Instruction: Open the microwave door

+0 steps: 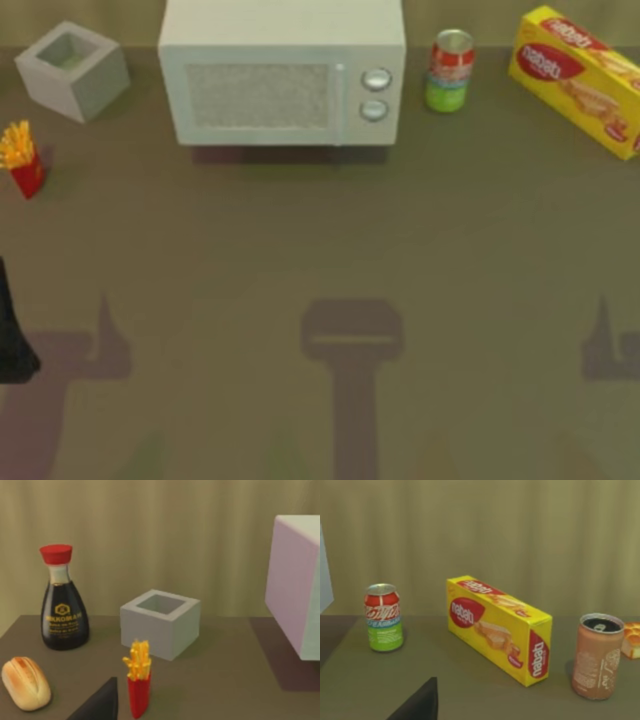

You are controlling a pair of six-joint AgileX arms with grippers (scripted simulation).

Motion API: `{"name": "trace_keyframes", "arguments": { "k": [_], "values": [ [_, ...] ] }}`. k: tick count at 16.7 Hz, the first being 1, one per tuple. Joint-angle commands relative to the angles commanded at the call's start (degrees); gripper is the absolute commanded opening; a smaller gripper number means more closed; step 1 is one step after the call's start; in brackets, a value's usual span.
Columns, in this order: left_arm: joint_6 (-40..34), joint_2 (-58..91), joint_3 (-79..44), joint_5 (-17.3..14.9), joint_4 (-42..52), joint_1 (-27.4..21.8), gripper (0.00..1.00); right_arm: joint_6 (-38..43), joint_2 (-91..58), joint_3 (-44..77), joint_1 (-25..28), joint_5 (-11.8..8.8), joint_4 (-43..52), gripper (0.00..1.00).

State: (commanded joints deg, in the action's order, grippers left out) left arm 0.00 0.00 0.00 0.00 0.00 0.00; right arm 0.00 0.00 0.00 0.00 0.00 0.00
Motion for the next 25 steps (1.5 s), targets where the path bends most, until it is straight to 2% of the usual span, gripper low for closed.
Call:
{"name": "trace_keyframes", "arguments": {
  "k": [6, 12, 16, 25],
  "values": [
    [0.18, 4.67, -3.16, 0.73, 3.93, -1.18, 1.0, 0.0, 0.0, 0.0, 0.0, 0.0, 0.0, 1.0],
    [-1.37, 23.13, -20.78, 3.18, 17.45, -6.43, 1.0, 0.0, 0.0, 0.0, 0.0, 0.0, 0.0, 1.0],
    [-5.08, 39.44, -41.69, 4.91, 27.11, -11.67, 1.0, 0.0, 0.0, 0.0, 0.0, 0.0, 0.0, 1.0],
    [-19.48, 80.27, -101.6, 9.88, 46.18, -24.76, 1.0, 0.0, 0.0, 0.0, 0.0, 0.0, 0.0, 1.0]
  ]
}}
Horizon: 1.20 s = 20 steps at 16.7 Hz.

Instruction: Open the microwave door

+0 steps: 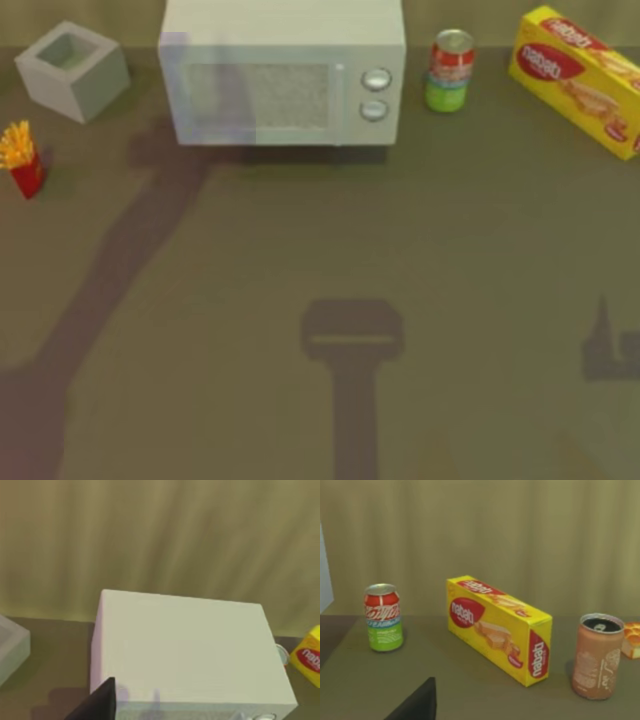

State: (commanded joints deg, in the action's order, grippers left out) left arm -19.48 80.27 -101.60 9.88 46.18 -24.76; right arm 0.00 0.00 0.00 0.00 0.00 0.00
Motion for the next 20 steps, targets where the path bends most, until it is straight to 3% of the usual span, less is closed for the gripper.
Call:
{"name": "trace_keyframes", "arguments": {
  "k": [5, 9, 14, 20],
  "values": [
    [-7.45, 25.14, -27.72, 3.55, 12.14, -6.07, 1.0, 0.0, 0.0, 0.0, 0.0, 0.0, 0.0, 1.0],
    [-11.58, 43.95, -42.4, 6.03, 22.3, -9.75, 1.0, 0.0, 0.0, 0.0, 0.0, 0.0, 0.0, 1.0],
    [-14.15, 58.06, -50.86, 7.8, 31.28, -12.45, 1.0, 0.0, 0.0, 0.0, 0.0, 0.0, 0.0, 1.0],
    [-14.39, 59.51, -51.61, 7.98, 32.36, -12.73, 1.0, 0.0, 0.0, 0.0, 0.0, 0.0, 0.0, 1.0]
  ]
}}
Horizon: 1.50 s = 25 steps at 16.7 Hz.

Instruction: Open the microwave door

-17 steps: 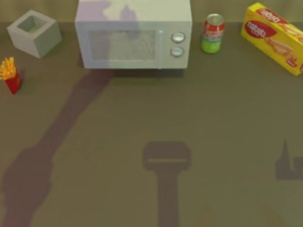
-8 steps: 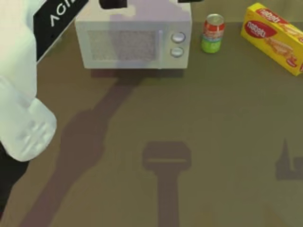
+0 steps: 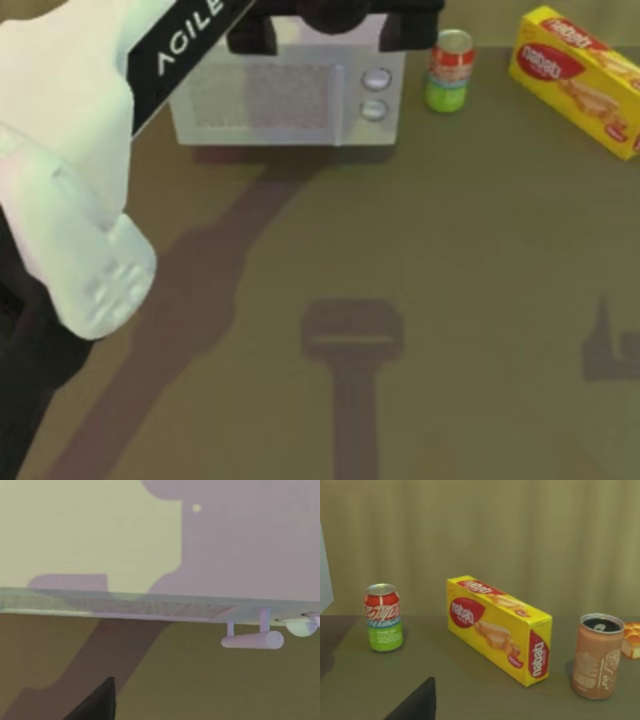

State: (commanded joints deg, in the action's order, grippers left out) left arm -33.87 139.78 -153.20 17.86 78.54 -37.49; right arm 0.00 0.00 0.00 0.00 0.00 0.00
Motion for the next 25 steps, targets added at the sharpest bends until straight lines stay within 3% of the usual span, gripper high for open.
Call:
{"name": "trace_keyframes", "arguments": {
  "k": [11, 16, 25],
  "values": [
    [2.53, 3.56, 8.77, -1.18, -13.09, 2.64, 1.0, 0.0, 0.0, 0.0, 0.0, 0.0, 0.0, 1.0],
    [2.73, 3.87, 9.54, -1.28, -14.23, 2.86, 1.0, 0.0, 0.0, 0.0, 0.0, 0.0, 0.0, 1.0],
    [2.73, 3.87, 9.54, -1.28, -14.23, 2.86, 0.32, 0.0, 0.0, 0.0, 0.0, 0.0, 0.0, 1.0]
  ]
}}
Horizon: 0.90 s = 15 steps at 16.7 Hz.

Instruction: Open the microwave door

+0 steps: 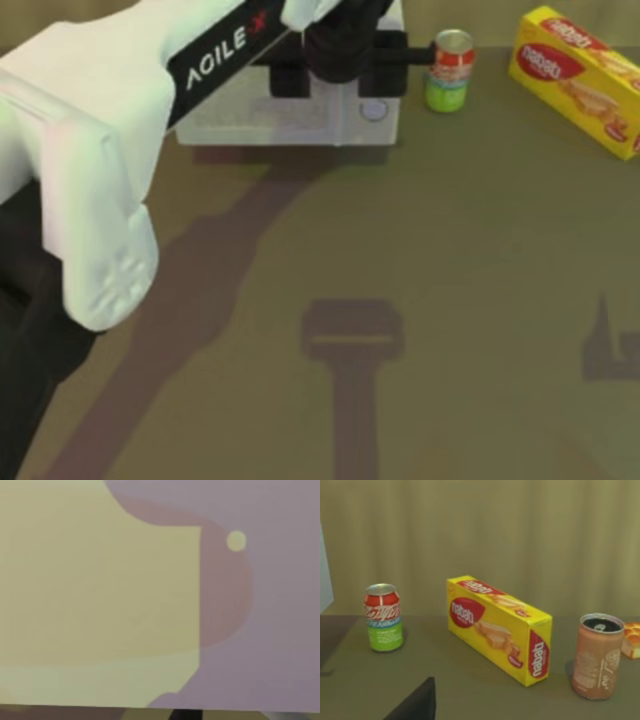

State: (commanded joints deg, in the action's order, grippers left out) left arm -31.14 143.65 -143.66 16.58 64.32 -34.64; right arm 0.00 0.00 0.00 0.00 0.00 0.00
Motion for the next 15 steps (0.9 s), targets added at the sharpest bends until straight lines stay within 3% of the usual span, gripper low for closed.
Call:
{"name": "trace_keyframes", "arguments": {
  "k": [4, 15],
  "values": [
    [0.0, 0.0, 0.0, 0.0, 0.0, 0.0, 0.02, 0.0, 0.0, 0.0, 0.0, 0.0, 0.0, 1.0],
    [-0.36, -1.46, 3.67, -0.45, -0.45, -1.35, 0.0, 0.0, 0.0, 0.0, 0.0, 0.0, 0.0, 1.0]
  ]
}}
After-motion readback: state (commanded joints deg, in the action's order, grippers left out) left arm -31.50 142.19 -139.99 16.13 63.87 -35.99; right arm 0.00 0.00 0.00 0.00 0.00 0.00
